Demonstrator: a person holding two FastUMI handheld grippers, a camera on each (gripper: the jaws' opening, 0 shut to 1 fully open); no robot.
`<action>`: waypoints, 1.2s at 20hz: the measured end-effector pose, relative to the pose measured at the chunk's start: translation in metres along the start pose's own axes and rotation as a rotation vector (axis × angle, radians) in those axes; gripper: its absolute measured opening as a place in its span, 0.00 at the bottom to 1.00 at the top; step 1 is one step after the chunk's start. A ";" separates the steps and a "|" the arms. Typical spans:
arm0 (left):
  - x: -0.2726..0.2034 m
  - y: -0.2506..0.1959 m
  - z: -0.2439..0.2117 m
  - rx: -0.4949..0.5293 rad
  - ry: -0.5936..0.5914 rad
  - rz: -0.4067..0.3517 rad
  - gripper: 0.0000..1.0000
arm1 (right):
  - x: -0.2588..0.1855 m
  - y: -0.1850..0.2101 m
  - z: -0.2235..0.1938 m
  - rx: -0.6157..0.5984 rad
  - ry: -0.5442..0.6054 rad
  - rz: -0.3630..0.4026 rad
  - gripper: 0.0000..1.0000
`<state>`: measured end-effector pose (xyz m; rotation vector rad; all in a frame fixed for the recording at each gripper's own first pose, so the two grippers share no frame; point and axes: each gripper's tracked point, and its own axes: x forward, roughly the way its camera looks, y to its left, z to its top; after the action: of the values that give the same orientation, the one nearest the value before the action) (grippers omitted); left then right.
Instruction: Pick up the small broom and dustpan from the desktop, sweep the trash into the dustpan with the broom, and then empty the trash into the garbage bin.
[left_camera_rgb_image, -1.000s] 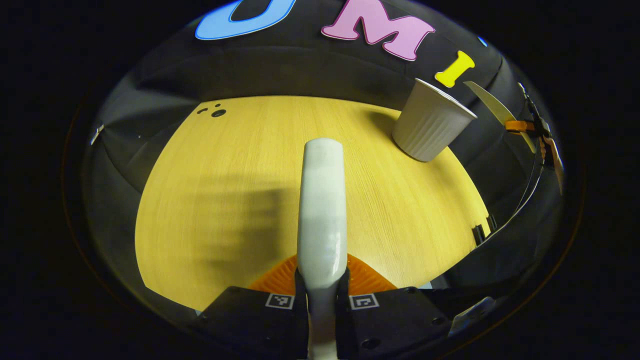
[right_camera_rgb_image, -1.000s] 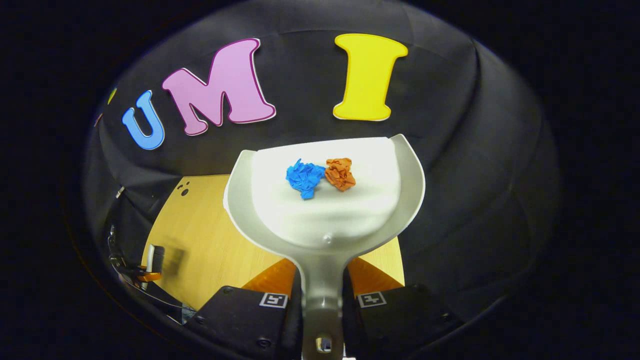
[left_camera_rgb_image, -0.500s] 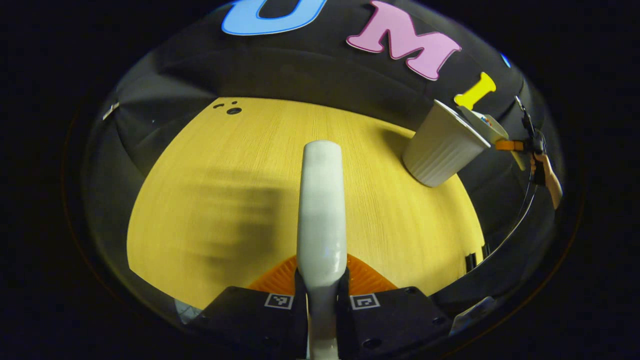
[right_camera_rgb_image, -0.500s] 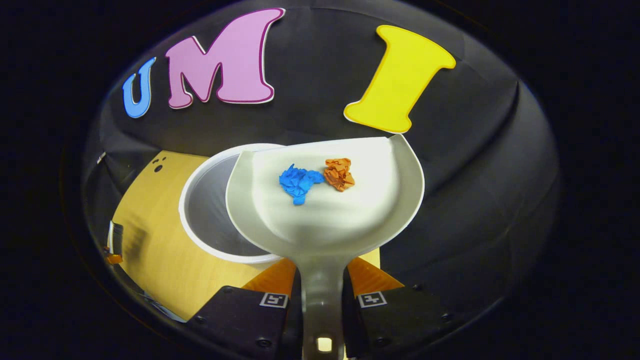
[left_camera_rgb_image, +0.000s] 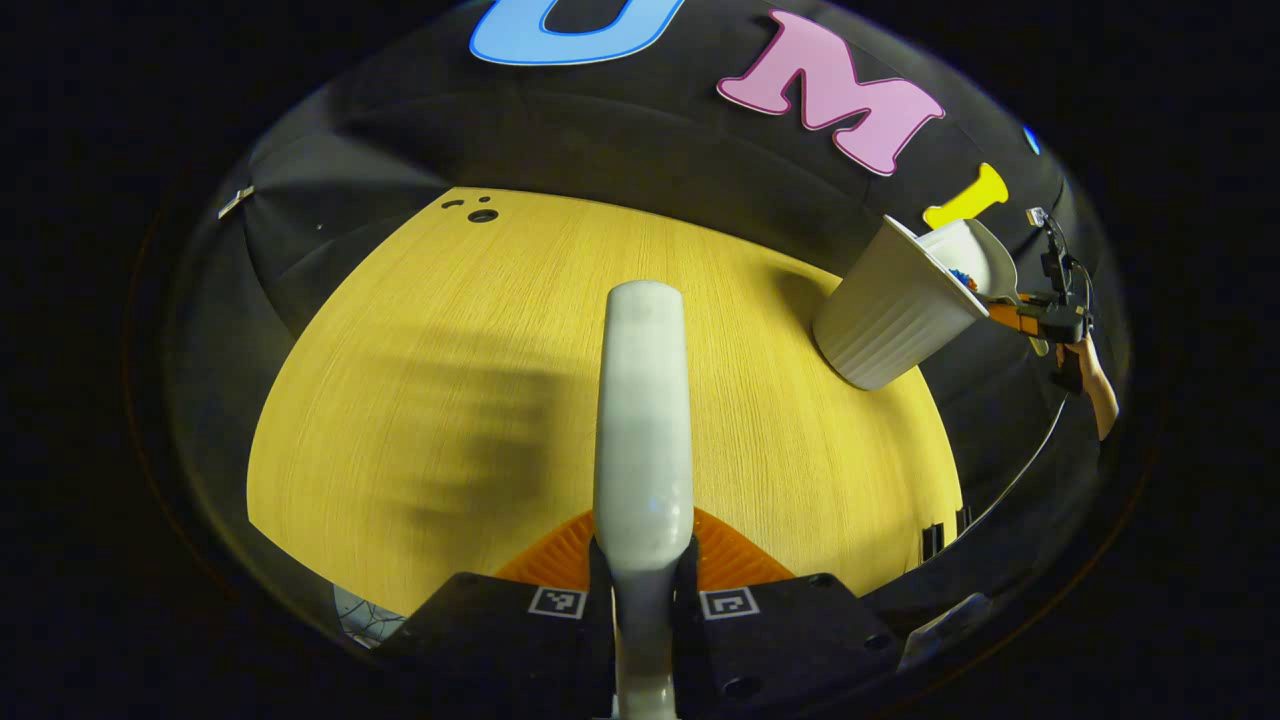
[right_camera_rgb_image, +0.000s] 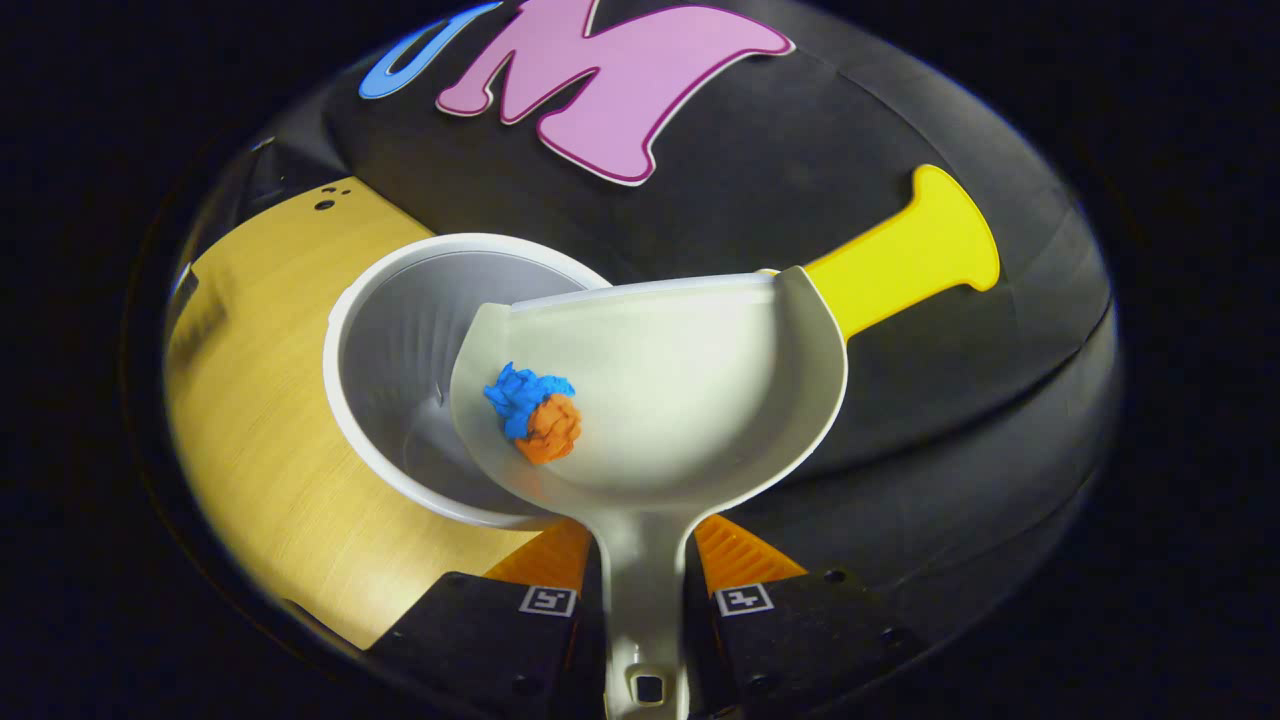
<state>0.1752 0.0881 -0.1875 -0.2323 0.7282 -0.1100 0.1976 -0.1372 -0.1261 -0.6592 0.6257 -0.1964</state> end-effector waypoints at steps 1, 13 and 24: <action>-0.001 0.001 -0.001 -0.004 -0.002 0.001 0.25 | 0.000 -0.001 0.000 -0.035 -0.001 -0.015 0.40; -0.001 0.003 -0.005 -0.041 -0.007 -0.010 0.27 | 0.003 -0.021 0.003 -0.476 0.033 -0.174 0.35; -0.001 0.018 0.000 -0.039 -0.035 0.018 0.27 | -0.011 -0.059 -0.014 -0.674 0.068 -0.187 0.35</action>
<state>0.1749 0.1058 -0.1913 -0.2648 0.6975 -0.0745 0.1818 -0.1864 -0.0925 -1.3685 0.6975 -0.1806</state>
